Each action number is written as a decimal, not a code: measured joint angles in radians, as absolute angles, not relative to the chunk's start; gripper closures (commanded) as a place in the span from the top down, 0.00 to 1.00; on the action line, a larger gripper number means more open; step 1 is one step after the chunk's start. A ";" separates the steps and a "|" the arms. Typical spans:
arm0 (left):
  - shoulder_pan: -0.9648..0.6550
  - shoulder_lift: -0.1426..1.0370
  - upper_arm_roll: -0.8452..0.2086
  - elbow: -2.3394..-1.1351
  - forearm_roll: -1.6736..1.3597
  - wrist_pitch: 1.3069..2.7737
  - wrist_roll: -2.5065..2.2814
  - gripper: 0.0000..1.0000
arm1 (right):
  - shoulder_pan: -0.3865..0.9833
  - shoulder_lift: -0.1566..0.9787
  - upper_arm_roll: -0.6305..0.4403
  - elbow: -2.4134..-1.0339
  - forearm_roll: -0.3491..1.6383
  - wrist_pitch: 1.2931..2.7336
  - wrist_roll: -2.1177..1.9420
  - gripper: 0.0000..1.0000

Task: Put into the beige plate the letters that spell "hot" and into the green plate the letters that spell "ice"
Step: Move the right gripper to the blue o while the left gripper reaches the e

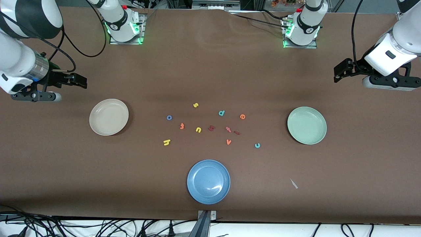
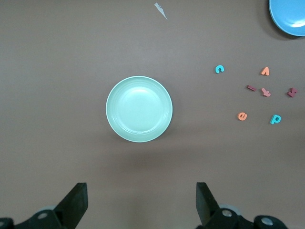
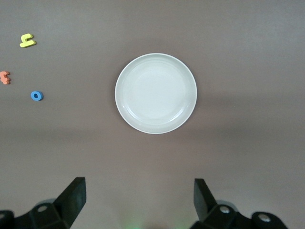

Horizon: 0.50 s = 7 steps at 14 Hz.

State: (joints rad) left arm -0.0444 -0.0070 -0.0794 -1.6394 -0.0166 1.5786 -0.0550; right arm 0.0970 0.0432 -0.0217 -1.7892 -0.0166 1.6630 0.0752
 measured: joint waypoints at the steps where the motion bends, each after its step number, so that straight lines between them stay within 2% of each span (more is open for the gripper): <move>1: -0.048 -0.002 -0.081 -1.639 -0.017 1.579 -0.055 1.00 | 0.108 0.052 -0.020 -1.789 -0.015 1.670 0.083 1.00; 4: -0.058 0.007 -0.082 -1.639 -0.017 1.579 -0.055 1.00 | 0.162 0.095 -0.016 -1.790 -0.013 1.728 0.163 1.00; 7: -0.059 0.008 -0.082 -1.639 -0.017 1.579 -0.055 1.00 | 0.238 0.185 -0.014 -1.792 0.007 1.847 0.287 1.00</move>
